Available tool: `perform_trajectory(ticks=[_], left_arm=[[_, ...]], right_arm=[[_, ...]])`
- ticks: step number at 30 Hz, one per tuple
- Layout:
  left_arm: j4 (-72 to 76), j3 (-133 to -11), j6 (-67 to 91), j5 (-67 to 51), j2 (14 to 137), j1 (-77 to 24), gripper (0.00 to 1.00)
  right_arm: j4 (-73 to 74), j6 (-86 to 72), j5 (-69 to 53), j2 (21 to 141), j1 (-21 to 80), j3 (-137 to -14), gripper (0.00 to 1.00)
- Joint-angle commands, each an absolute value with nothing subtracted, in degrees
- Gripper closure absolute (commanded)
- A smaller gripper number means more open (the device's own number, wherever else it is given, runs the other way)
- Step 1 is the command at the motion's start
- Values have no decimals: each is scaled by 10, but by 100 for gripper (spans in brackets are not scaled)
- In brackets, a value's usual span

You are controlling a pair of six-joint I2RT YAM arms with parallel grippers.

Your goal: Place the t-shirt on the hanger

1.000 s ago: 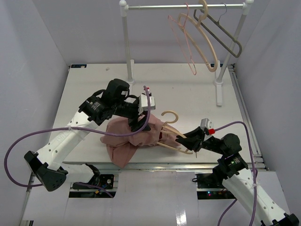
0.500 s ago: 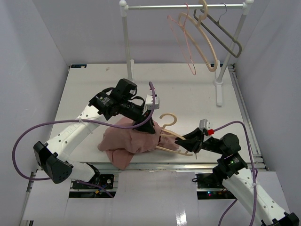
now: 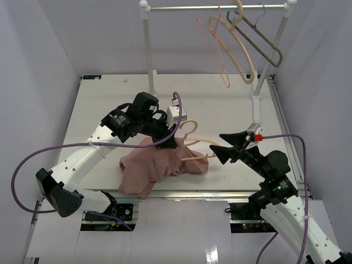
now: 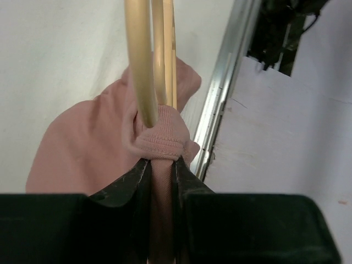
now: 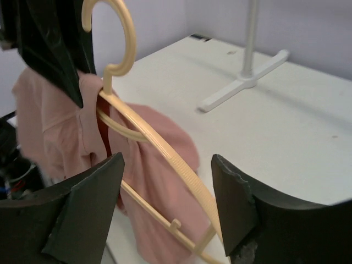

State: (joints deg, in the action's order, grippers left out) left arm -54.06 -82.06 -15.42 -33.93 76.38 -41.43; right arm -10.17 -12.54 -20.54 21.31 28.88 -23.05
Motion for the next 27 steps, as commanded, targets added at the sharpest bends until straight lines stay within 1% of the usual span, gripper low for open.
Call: perform_trajectory(ticks=[1,4,7,9,13,15,17,22,27], left_arm=[[-493,-825,-62,-234,734,-413,100],[-467,-817,-24,-229,721,-413,100],[-432,-799,41,-186,698,-413,100],[-415,-788,65,-155,683,-413,100],[-377,-762,100,-140,656,-413,100],[-357,-746,115,-130,633,-413,100],[-339,-733,125,-130,616,-413,100],[-317,-710,147,-127,588,-413,100],[-311,-702,149,-161,582,-413,100]], right_arm=[[-83,-174,-65,205,287,-260,26],[-91,-193,-62,209,287,-262,31],[-95,-205,-113,236,286,-272,45],[-95,-218,-145,263,286,-274,49],[-136,-245,-173,301,291,-248,62],[-157,-250,-172,320,301,-236,63],[-169,-247,-144,340,327,-234,64],[-161,-215,-29,402,474,-266,64],[-205,-216,-3,462,536,-252,67]])
